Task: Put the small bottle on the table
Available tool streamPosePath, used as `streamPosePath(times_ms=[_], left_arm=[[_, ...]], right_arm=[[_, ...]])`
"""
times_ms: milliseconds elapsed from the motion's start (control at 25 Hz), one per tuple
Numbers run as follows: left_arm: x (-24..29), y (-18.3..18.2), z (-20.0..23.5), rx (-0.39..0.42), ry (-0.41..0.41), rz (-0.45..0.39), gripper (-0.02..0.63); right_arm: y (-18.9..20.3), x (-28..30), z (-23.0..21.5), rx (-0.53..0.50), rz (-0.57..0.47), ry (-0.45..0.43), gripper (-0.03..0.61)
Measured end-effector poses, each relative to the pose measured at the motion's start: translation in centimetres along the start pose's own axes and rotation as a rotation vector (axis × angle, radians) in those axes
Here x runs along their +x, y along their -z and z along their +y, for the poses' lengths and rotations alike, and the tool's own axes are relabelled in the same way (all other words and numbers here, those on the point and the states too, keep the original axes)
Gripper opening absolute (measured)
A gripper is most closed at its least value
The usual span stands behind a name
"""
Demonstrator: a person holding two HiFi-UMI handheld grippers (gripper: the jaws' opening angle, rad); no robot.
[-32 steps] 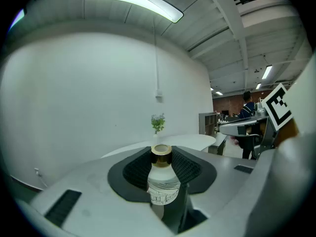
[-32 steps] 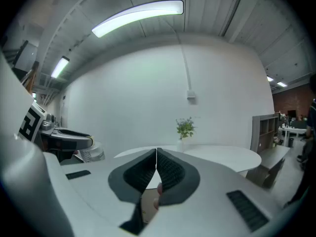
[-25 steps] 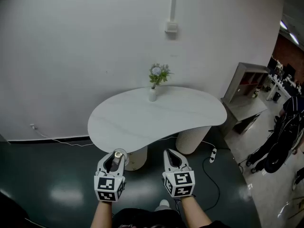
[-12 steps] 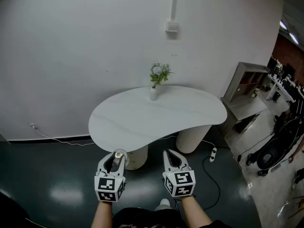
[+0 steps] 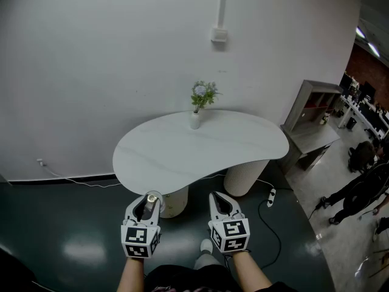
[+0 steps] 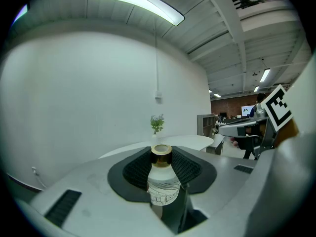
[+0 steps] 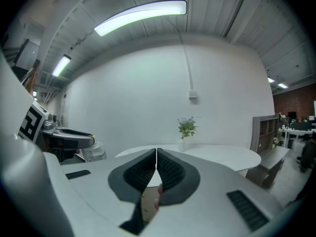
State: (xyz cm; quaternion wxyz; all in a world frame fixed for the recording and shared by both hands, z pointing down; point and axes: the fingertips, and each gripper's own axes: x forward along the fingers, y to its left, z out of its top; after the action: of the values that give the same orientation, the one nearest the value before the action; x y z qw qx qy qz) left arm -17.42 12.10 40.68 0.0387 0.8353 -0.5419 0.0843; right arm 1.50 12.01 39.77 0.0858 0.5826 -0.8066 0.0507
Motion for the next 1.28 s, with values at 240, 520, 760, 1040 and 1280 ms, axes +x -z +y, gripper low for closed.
streamPosePath(times_ms=[240,520,760,1040,1280], left_arm=[[0.6,0.0,-0.1,0.009,0.005,0.005,0.129],[2.3,0.0,0.8,0.013,0.001,0.021,0.129],[4.0,0.2,1.4,0.009,-0.006,0.038,0.129],[7.0,0.3,1.8,0.0,-0.01,0.058,0.129],[10.6,0.4,2.8,-0.004,-0.02,0.075,0.129]], right_arm=[[0.5,0.5,-0.5,0.009,0.004,0.003,0.067],[0.4,2.7,-1.2,0.014,0.013,-0.001,0.067],[0.8,4.2,-2.2,0.022,0.027,-0.002,0.067],[1.0,7.0,-3.9,0.029,0.044,-0.008,0.067],[1.2,10.6,-5.8,0.037,0.058,-0.015,0.067]])
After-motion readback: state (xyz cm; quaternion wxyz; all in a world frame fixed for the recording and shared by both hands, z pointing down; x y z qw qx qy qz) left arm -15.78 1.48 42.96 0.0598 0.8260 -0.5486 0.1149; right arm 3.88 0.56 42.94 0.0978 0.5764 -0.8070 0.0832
